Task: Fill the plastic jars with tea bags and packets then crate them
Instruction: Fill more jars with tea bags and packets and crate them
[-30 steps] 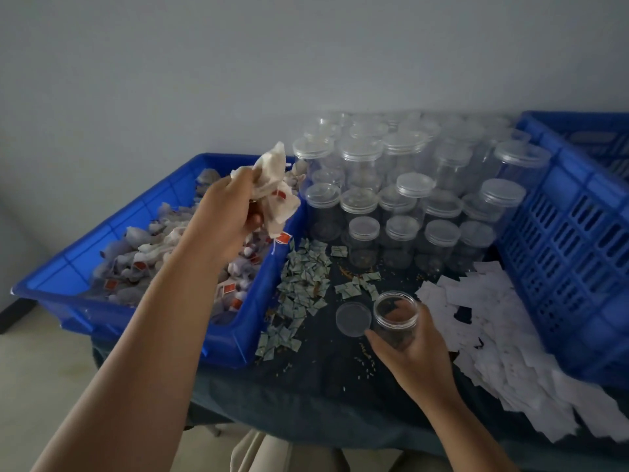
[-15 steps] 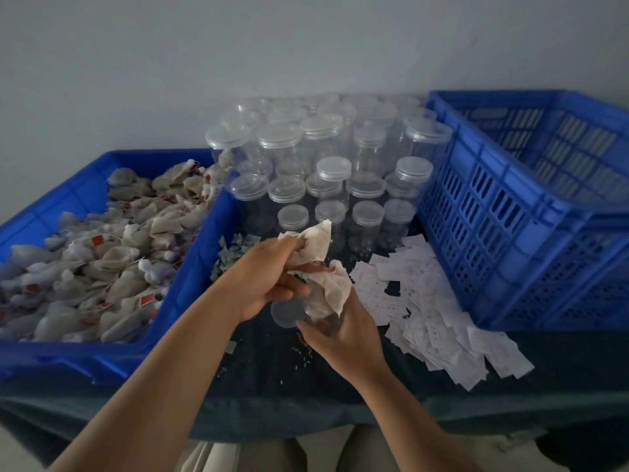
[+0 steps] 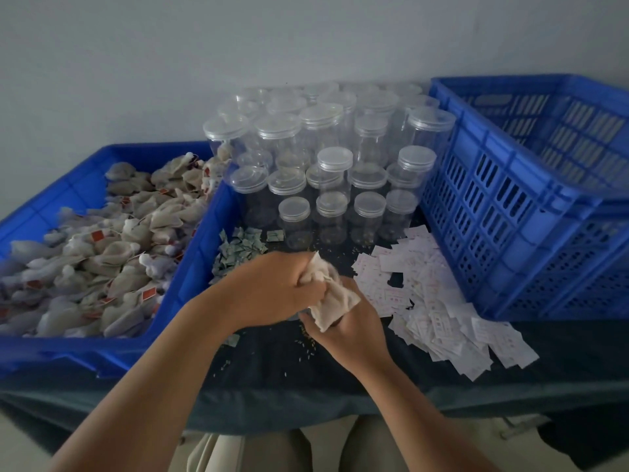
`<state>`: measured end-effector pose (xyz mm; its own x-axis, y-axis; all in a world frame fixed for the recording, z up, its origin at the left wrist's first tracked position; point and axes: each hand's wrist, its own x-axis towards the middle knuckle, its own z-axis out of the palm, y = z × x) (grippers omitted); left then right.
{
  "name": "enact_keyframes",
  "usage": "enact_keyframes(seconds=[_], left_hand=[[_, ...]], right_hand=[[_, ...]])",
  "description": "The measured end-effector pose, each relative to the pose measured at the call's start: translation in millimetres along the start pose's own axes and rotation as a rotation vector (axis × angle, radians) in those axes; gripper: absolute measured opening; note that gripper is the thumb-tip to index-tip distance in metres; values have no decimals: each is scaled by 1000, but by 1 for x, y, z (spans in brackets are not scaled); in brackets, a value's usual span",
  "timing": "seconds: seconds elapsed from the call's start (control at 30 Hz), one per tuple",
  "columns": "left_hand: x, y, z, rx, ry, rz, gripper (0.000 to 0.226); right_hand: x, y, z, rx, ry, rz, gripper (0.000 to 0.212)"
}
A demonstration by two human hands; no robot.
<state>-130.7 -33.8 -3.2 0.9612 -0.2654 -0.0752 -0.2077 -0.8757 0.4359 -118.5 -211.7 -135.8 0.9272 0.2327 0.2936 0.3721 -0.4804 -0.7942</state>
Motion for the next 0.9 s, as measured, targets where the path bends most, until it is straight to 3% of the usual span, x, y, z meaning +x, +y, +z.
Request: enact_keyframes(seconds=[0.1,0.3,0.4,0.5,0.57,0.73,0.8,0.9], left_hand=[[3,-5,5,51,40,-85,28],[-2,-4,-5,-305,482,-53,16],[-1,-8,-11,-223,560,-32,22],[3,-5,-3,-31,368,-10,37],[6,-1,6,48,211,10,33],[5,-6,-1,-70,34,12,27],[4,-5,-2,11,31,18,23],[6,6,7,90,-227,-20,34]], right_hand=[[-1,-2,1,-19,45,-39,51],[-2,-2,0,-4,74,-26,51],[-2,-3,0,10,83,-44,51],[-3,-1,0,6,78,-50,49],[-3,0,1,-26,53,-65,45],[-2,0,1,-16,59,-37,43],[-2,1,1,8,57,-37,45],[-4,2,1,51,42,-45,44]])
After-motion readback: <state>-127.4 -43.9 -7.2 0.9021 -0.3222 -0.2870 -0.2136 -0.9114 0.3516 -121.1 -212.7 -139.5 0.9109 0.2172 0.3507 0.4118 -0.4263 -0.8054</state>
